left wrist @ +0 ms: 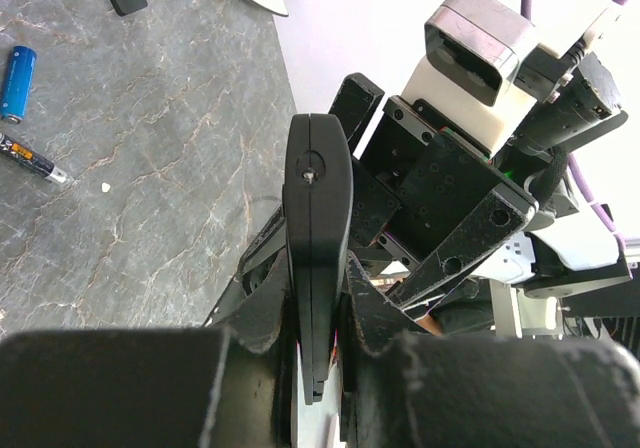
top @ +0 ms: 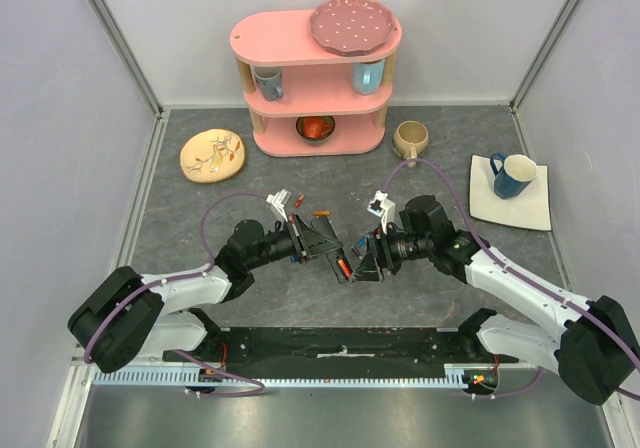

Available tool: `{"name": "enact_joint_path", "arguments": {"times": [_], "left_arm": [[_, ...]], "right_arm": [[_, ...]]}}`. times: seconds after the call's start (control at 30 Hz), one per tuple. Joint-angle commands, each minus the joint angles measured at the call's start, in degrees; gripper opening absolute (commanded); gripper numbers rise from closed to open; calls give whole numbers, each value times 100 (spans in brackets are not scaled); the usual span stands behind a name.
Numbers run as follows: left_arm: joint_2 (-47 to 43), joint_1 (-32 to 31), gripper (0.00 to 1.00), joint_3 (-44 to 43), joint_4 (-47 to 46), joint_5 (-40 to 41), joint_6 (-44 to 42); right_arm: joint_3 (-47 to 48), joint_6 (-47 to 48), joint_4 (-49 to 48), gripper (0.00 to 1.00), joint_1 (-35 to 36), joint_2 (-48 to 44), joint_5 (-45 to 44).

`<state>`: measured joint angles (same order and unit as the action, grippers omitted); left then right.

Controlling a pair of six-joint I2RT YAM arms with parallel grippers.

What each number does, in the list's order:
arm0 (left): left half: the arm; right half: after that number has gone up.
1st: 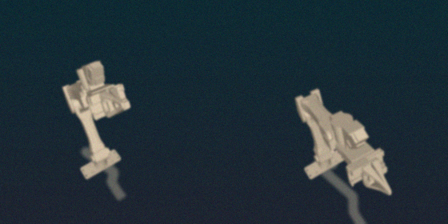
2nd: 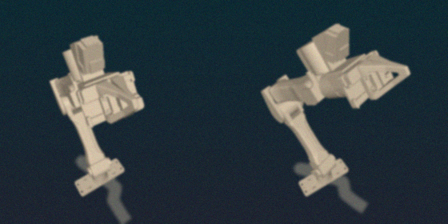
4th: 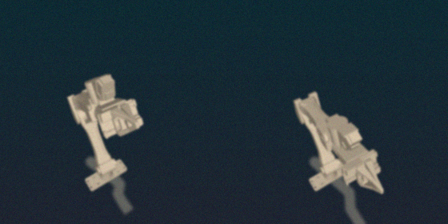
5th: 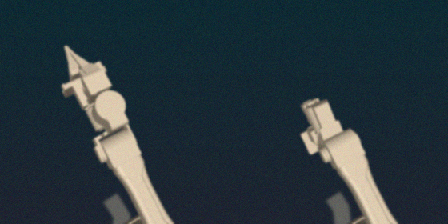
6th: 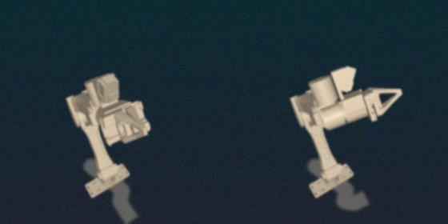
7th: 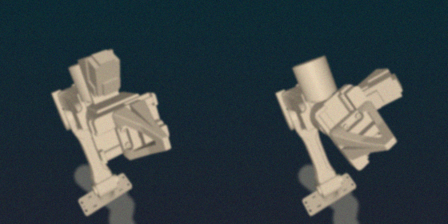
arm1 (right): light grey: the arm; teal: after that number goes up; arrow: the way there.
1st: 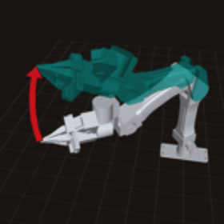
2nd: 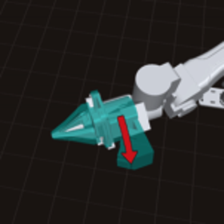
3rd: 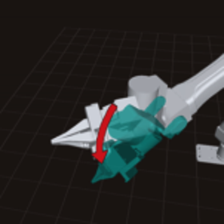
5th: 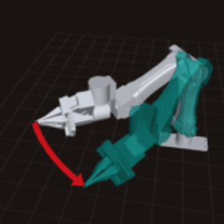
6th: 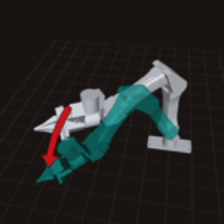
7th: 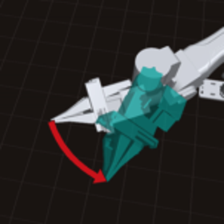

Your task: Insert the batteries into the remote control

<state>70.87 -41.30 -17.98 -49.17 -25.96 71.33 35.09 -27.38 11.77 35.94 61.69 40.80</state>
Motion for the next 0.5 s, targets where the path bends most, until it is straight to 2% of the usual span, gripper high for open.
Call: {"name": "enact_joint_path", "arguments": {"times": [0.0, 0.47], "left_arm": [[5, -291, 2, 40, 21, -718, 373], [-73, -265, 2, 5, 74, -595, 364]], "right_arm": [[270, 197, -562, 75, -202, -17, -397], [384, 382, -281, 76, -193, -26, -177]]}}
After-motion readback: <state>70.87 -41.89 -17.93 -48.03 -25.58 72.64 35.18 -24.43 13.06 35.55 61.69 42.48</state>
